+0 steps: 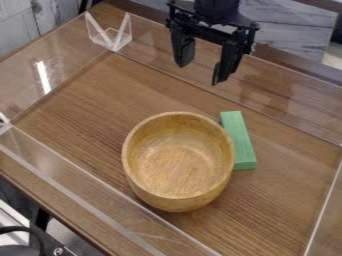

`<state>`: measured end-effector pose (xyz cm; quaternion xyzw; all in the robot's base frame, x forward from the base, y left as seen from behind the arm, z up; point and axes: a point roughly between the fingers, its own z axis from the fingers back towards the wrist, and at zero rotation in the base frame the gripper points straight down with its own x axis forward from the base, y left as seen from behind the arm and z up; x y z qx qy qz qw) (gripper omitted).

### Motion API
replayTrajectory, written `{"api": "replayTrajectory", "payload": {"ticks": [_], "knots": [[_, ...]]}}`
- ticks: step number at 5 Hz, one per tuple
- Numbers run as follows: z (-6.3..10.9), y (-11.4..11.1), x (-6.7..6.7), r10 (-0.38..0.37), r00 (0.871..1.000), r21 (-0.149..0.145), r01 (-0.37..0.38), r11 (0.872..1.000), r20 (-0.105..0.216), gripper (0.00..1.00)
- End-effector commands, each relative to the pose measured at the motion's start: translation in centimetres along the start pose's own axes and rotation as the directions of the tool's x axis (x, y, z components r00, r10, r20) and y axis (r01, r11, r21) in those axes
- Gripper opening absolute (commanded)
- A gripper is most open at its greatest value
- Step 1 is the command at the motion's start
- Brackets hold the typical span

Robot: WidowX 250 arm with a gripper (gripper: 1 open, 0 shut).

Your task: Put the green block in the brown bowl

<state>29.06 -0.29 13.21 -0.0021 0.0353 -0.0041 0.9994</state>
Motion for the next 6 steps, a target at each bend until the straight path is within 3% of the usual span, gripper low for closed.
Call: {"api": "replayTrajectory", "payload": {"ticks": [1, 2, 3, 4, 6], "knots": [[-1.1, -2.5, -0.5, 0.198, 0.98, -0.031, -0.198, 0.98, 0.0, 1.0], [-3.4, -6.3, -0.8, 0.383, 0.924, -0.067, -0.382, 0.922, 0.011, 1.0], [-5.0, -9.3, -0.6, 0.454, 0.89, -0.096, -0.449, 0.888, 0.038, 1.0], [-6.8, -9.7, 0.3, 0.521, 0.852, -0.121, -0.512, 0.85, 0.051, 1.0], [-7.1, -7.3, 1.3, 0.573, 0.818, -0.151, -0.561, 0.814, 0.049, 1.0]]}}
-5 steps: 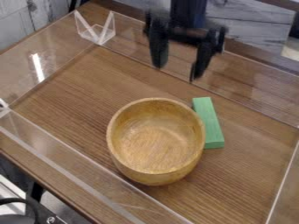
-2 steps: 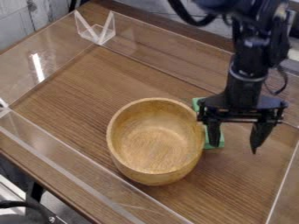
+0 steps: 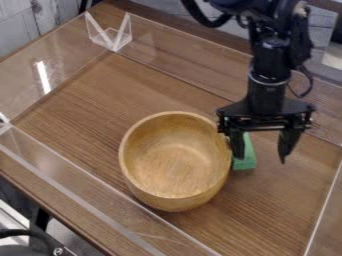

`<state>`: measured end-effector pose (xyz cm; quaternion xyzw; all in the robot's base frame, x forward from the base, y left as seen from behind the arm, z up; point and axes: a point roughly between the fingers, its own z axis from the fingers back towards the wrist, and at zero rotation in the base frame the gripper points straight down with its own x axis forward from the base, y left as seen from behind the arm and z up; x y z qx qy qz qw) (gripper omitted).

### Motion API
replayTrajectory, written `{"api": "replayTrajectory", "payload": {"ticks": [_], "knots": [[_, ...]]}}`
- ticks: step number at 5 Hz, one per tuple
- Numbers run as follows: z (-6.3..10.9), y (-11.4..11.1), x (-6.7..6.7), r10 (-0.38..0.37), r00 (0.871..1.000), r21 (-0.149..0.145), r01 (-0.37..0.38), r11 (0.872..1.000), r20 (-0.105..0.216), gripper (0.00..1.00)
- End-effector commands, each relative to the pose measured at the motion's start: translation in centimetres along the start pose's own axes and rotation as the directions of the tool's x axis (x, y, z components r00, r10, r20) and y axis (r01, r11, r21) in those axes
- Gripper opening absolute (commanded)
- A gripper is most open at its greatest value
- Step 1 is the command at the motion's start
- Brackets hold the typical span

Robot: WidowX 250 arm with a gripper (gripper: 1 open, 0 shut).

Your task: Put the green block in the brown bowl

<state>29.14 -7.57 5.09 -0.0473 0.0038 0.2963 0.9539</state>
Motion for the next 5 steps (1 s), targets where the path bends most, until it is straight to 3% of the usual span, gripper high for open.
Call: {"api": "replayTrajectory", "payload": {"ticks": [1, 5], "knots": [[0.7, -0.1, 1.1, 0.012, 1.0, -0.031, -0.011, 0.999, 0.022, 1.0], [-0.7, 0.0, 2.3, 0.032, 0.999, -0.04, -0.031, 0.999, 0.009, 1.0]]}}
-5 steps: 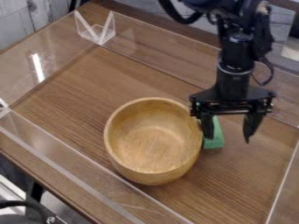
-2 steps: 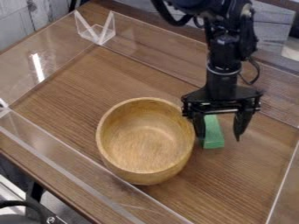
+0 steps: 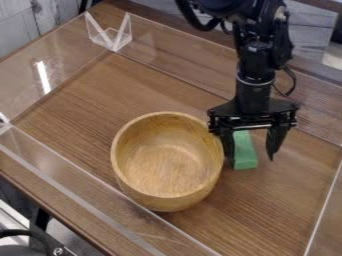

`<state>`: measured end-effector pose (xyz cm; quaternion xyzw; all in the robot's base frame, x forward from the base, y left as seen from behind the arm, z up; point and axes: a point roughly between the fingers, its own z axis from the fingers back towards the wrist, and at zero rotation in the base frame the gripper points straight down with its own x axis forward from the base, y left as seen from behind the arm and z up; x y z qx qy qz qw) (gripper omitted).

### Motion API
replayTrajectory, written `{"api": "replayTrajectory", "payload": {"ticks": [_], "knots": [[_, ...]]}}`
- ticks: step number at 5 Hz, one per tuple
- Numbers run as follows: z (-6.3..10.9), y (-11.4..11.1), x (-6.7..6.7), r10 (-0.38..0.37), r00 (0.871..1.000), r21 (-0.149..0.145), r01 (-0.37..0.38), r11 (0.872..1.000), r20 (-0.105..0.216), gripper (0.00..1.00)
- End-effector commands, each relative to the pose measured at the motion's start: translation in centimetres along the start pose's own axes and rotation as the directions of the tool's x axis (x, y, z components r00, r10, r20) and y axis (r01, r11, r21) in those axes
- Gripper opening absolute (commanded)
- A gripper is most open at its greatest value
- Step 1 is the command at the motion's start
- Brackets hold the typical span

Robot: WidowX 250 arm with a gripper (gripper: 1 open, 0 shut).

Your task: Put the green block in the brown bowl

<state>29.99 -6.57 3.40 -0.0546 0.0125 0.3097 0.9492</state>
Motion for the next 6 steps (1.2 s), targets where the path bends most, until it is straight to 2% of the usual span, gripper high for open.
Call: {"api": "replayTrajectory", "payload": {"ticks": [1, 3, 4, 6], "knots": [[0.6, -0.4, 1.2, 0.006, 1.0, -0.032, -0.005, 0.999, 0.026, 1.0], [-0.1, -0.4, 1.7, 0.015, 1.0, -0.031, -0.015, 0.999, 0.018, 1.0], [-0.4, -0.4, 1.7, 0.015, 1.0, -0.029, -0.014, 0.999, 0.009, 0.0], [-0.4, -0.4, 1.0, -0.004, 0.999, -0.003, 0.003, 1.0, -0.039, 0.0]]}}
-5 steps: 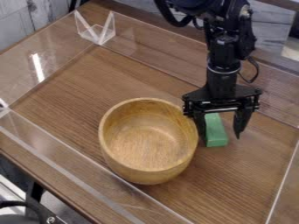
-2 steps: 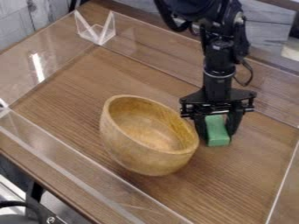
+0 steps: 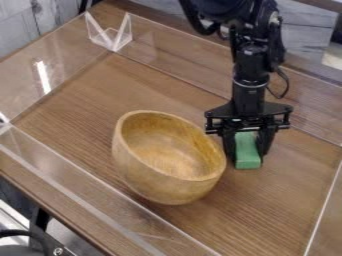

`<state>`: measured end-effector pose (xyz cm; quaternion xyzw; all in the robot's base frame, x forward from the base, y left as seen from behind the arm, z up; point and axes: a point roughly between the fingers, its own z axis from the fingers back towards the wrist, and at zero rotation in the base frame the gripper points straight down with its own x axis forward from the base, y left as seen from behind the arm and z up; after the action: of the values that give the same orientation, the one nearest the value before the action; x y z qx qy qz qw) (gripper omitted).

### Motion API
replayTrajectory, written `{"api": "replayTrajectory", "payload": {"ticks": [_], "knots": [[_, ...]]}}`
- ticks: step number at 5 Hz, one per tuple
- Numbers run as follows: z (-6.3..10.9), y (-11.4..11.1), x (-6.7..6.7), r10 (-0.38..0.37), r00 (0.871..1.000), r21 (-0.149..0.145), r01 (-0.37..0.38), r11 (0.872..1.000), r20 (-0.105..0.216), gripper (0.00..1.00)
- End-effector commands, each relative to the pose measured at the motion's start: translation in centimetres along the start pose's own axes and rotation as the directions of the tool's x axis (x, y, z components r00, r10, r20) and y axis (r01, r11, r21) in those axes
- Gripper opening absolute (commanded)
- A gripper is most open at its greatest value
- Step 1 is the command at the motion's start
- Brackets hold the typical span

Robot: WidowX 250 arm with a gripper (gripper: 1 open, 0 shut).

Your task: Put the green block in the brown bowl

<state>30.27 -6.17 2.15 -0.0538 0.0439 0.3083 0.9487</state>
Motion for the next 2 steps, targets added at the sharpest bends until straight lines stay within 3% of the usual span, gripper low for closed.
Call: {"api": "replayTrajectory", "payload": {"ticks": [1, 2], "knots": [[0.88, -0.66, 0.1, -0.014, 1.0, -0.012, 0.014, 1.0, -0.003, 0.0], [0.91, -0.67, -0.23, -0.024, 0.999, -0.001, 0.024, 1.0, -0.026, 0.0]]}}
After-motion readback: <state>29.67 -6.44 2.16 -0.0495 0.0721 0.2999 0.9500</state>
